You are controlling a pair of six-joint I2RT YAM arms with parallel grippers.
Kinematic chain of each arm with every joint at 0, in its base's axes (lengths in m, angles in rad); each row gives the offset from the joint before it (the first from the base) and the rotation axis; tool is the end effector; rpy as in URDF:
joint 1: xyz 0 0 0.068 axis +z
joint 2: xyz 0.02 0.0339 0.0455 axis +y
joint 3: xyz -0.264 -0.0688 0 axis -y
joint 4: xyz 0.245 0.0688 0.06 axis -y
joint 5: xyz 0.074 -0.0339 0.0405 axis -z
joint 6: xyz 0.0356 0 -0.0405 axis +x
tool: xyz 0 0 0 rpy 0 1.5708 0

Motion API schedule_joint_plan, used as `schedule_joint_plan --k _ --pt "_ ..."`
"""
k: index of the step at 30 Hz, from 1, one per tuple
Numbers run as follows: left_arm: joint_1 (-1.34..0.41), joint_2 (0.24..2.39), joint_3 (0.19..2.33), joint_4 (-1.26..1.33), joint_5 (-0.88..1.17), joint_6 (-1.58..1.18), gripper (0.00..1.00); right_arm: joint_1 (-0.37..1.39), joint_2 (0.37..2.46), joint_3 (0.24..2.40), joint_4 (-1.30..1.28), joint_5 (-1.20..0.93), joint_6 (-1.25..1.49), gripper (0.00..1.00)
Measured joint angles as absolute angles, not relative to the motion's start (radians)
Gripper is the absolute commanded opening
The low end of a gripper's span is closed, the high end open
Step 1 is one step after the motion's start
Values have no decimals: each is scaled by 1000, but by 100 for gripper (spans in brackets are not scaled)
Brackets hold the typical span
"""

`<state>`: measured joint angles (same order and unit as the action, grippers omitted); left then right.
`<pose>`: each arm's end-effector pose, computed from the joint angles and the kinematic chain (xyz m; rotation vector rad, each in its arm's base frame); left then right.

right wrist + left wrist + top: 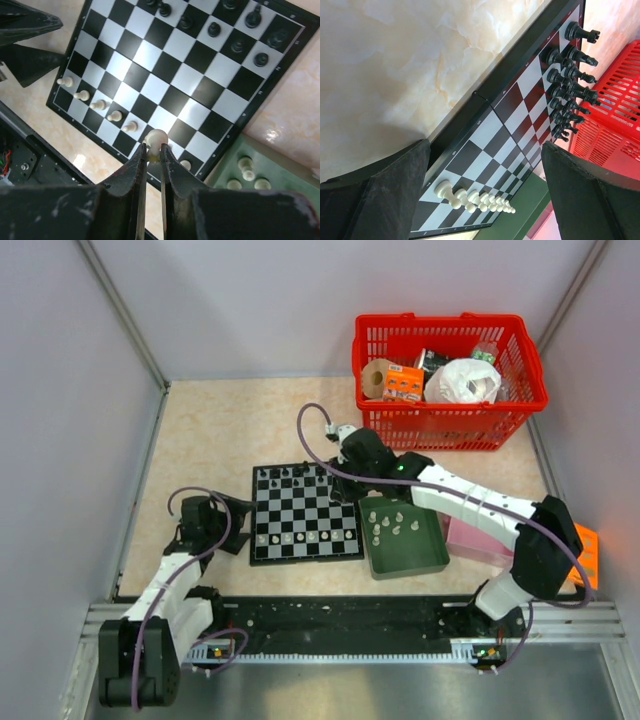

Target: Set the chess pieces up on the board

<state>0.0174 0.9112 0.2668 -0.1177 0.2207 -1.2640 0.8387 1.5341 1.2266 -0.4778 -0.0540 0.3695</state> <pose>0.1689 -0.0049 0.1478 -1.3866 2.0561 -0.8416 0.2255 0.2538 0.2829 -0.5963 2.3771 0.6311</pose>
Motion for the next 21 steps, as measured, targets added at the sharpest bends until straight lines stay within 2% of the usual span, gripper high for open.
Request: schedule_joint_plan --k 5,11,16,21 --pt "13 878 314 -229 118 -1204 99 913 1583 1279 -480 -30 371 9" --pt "67 874 501 -363 -65 -1078 99 1040 1707 1401 -480 44 368 8" --pt "227 915 577 -360 -89 -999 99 1119 1809 1493 -479 99 364 7" --pt "297 1002 577 -367 -83 -962 99 1183 1905 1567 -479 147 356 7"
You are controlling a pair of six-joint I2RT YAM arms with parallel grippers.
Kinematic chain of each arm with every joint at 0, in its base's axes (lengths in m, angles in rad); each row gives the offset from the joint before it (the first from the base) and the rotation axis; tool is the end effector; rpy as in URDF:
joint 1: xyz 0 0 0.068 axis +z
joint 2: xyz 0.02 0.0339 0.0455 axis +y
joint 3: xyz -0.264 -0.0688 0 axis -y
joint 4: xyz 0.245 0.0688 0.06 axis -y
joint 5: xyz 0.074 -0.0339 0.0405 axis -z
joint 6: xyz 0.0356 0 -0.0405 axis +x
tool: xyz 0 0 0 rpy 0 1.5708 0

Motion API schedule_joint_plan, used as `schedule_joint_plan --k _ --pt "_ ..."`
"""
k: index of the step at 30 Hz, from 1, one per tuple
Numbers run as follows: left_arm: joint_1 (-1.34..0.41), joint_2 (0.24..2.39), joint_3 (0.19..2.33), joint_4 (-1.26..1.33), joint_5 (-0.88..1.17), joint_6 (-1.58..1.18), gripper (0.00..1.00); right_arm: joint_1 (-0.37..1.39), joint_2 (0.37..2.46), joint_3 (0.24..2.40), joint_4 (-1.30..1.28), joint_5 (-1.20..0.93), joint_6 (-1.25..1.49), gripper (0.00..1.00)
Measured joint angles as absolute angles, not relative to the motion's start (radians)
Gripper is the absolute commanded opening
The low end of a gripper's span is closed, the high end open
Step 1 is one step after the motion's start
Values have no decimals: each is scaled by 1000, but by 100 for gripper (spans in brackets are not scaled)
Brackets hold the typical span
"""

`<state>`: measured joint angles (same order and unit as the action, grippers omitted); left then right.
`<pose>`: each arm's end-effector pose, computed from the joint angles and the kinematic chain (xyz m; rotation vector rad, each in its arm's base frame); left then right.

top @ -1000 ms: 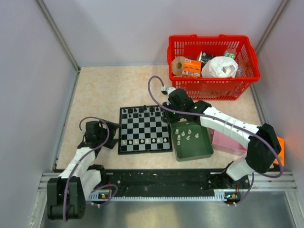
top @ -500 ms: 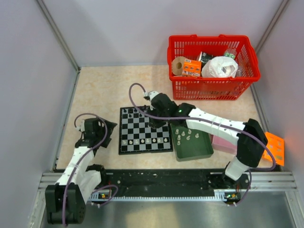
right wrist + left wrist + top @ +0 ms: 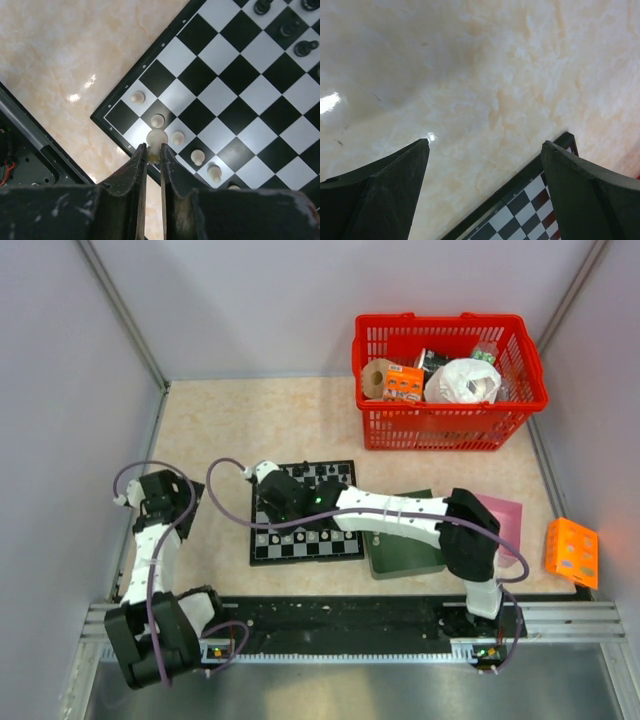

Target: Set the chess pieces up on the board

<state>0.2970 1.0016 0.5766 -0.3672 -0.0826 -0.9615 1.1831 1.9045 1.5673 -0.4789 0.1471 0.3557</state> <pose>0.1928 0.0621 0.2116 -1.4277 1.8929 -0.2246 0.1683 0.3983 0.2589 -0.9183 2.2694 0.5452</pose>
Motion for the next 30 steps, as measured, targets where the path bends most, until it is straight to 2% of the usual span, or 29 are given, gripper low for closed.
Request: schedule_joint_plan --k 10,20,30 --pt "500 1174 602 -326 94 -947 99 1249 2040 1682 -497 160 332 7" --pt "509 1179 693 -292 115 -941 99 1280 2119 1762 -543 135 332 7" --pt "510 1179 720 -266 80 -793 99 1294 2162 1775 -574 126 332 8"
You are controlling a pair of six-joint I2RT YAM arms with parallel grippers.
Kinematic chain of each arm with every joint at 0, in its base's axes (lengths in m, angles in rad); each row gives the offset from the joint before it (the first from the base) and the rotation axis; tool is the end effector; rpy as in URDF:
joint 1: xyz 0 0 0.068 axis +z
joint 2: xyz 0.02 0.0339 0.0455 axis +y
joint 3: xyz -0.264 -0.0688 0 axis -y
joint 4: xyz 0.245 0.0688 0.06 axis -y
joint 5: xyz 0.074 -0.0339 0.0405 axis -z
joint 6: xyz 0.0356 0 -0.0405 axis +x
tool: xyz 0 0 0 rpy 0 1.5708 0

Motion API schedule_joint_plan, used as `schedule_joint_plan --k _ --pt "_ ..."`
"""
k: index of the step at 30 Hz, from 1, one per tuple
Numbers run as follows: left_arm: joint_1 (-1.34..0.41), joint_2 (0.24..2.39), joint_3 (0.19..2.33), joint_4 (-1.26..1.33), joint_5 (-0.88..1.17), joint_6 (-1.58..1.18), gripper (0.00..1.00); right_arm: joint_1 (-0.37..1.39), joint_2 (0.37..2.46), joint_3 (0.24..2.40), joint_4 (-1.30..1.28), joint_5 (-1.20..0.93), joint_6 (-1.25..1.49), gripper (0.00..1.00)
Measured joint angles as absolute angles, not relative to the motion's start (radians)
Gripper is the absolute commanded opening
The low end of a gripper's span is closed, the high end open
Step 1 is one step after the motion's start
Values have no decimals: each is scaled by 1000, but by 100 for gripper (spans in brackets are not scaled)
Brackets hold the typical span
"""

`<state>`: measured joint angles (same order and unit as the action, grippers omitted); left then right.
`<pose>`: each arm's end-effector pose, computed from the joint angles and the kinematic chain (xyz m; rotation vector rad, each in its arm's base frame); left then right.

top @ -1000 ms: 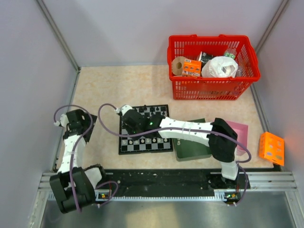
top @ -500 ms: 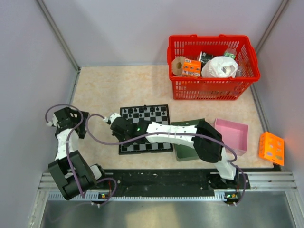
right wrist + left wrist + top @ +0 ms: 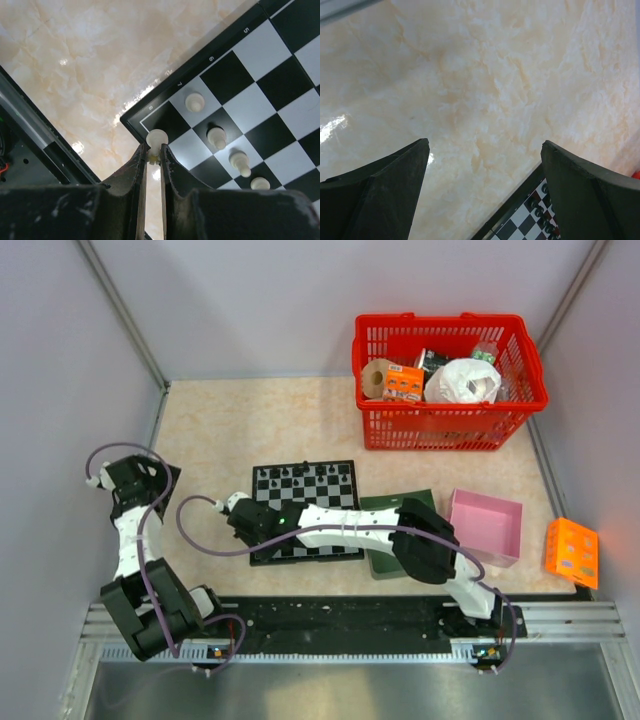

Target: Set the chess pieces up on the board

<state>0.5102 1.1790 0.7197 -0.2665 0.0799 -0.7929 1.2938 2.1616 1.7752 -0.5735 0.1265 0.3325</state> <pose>0.2172 0.1183 0.2300 -1.3648 1.8579 -0.2372 0.1354 0.4598 0.2065 -1.1523 2.3217 0.4808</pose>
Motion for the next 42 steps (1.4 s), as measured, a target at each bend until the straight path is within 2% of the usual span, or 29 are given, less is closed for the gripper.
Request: schedule_joint_plan --k 28,42 --pt "511 1188 750 -293 36 -733 99 1294 2256 1897 -637 145 298 12" --pt "513 1188 751 -300 36 -730 99 1294 2268 1915 -646 144 289 11"
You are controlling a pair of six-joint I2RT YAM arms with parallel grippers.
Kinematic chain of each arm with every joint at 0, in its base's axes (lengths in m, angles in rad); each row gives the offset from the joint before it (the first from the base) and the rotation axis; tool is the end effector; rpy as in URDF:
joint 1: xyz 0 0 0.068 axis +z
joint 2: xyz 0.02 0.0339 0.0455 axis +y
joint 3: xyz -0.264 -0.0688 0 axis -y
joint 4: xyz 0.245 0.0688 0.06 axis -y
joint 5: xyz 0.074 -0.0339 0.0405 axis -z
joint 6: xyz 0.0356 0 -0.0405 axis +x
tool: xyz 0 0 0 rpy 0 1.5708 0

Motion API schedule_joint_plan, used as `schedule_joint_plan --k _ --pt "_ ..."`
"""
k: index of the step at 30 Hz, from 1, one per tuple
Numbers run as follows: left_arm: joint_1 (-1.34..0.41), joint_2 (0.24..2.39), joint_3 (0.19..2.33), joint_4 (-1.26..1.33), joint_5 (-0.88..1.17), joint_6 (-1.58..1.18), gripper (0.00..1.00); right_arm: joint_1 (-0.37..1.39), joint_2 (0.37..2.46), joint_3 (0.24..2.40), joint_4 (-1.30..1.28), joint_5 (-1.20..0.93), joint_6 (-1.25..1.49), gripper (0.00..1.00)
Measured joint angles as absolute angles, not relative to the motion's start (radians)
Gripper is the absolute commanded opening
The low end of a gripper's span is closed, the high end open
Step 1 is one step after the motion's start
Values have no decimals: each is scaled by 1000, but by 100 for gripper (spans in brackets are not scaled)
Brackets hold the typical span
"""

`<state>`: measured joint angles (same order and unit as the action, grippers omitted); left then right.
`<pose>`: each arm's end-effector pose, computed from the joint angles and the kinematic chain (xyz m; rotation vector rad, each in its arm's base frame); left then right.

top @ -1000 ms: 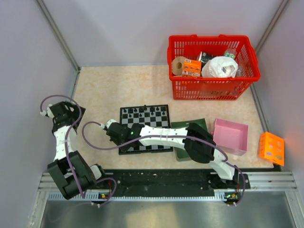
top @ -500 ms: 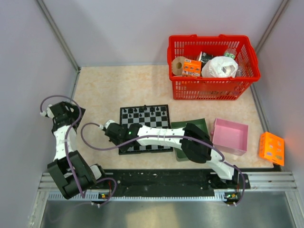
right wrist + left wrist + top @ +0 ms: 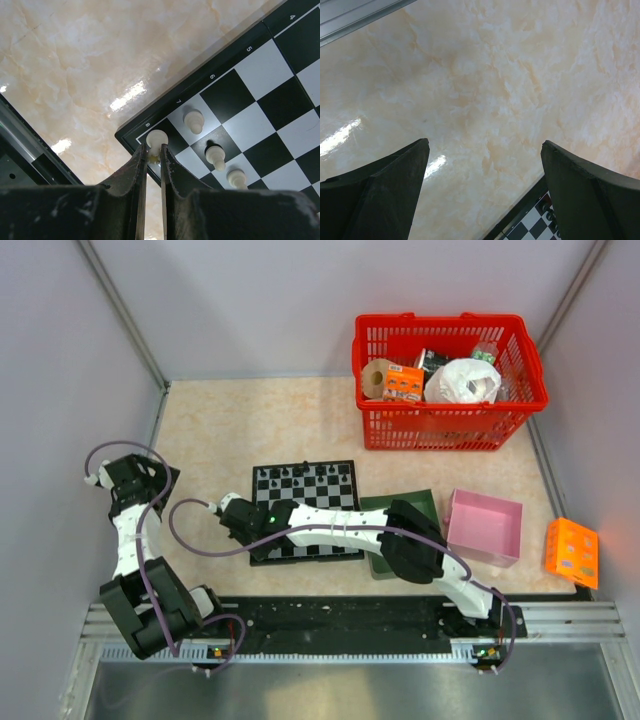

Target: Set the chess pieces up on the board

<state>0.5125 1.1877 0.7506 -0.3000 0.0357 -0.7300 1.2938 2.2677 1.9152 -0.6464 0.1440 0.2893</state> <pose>0.2183 0.1214 0.2354 -1.3309 1.8907 -0.1521 0.1414 0.4788 0.1958 -1.2078 2.3140 0.4136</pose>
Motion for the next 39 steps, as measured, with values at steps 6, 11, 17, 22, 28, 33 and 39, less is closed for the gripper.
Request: schedule_joint_plan --k 6,11,17,22,28,33,39 --pt "513 1188 751 -300 36 -730 99 1294 2268 1918 -659 140 288 11" --pt "515 1188 751 -300 36 -730 99 1294 2268 1919 -662 139 288 11" --pt "517 1188 751 -300 36 -730 99 1294 2268 1926 -680 138 287 11" --pt "517 1187 751 -301 36 -730 99 1294 2268 1931 -700 138 287 12" --pt "518 1187 751 -300 37 -730 99 1293 2268 1933 -706 138 287 13" --pt "518 1187 751 -300 37 -731 99 1291 2270 1941 -711 138 288 17" --pt "518 1187 751 -300 37 -730 99 1284 2272 1946 -711 133 288 20"
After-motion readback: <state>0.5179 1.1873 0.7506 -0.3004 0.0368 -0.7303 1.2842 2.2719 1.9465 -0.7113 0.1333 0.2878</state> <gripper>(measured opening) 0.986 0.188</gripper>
